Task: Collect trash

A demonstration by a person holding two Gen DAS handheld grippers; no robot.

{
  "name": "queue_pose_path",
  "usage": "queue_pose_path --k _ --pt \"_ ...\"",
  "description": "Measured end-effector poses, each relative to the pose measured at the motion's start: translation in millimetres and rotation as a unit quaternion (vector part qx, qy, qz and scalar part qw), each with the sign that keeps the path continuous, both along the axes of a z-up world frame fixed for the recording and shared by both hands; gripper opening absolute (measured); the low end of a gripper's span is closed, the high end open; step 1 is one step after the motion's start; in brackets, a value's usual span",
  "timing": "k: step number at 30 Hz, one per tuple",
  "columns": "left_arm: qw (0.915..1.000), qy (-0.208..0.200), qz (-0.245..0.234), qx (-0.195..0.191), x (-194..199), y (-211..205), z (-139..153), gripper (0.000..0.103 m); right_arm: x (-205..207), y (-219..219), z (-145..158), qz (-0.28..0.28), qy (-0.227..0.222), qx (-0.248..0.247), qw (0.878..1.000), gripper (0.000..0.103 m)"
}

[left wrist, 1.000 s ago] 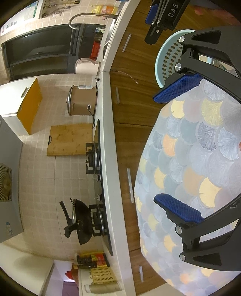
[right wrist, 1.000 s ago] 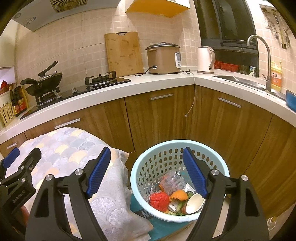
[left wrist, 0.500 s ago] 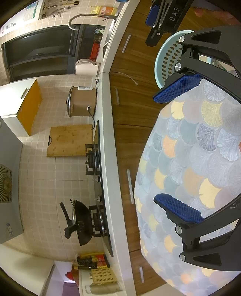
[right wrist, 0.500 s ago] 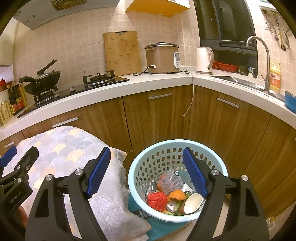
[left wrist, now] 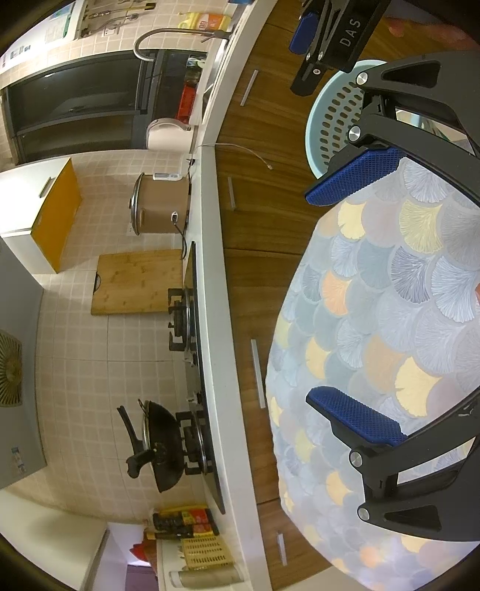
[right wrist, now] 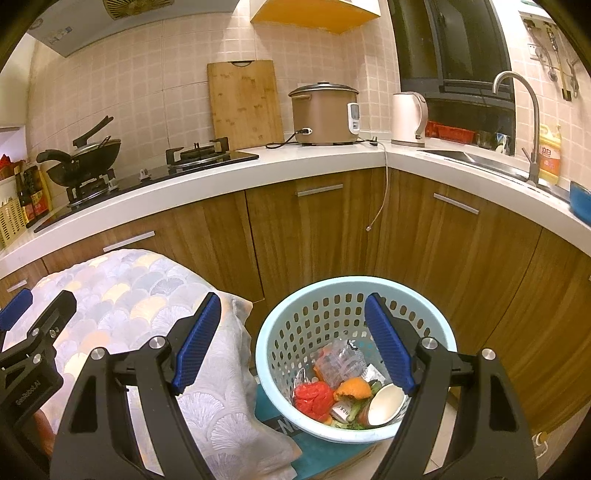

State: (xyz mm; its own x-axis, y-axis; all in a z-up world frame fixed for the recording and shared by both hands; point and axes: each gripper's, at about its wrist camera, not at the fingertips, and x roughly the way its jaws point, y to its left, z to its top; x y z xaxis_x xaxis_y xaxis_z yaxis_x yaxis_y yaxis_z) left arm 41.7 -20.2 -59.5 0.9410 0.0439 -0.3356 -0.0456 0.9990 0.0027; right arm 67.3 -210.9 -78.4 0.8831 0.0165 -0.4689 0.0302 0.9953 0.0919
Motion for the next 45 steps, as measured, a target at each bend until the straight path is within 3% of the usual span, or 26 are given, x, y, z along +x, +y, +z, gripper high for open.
queue_pose_path --k 45 --pt "0.9999 -0.007 0.004 0.012 -1.0 2.1 2.4 0.095 2.0 2.3 0.0 0.003 0.000 -0.004 1.000 0.076"
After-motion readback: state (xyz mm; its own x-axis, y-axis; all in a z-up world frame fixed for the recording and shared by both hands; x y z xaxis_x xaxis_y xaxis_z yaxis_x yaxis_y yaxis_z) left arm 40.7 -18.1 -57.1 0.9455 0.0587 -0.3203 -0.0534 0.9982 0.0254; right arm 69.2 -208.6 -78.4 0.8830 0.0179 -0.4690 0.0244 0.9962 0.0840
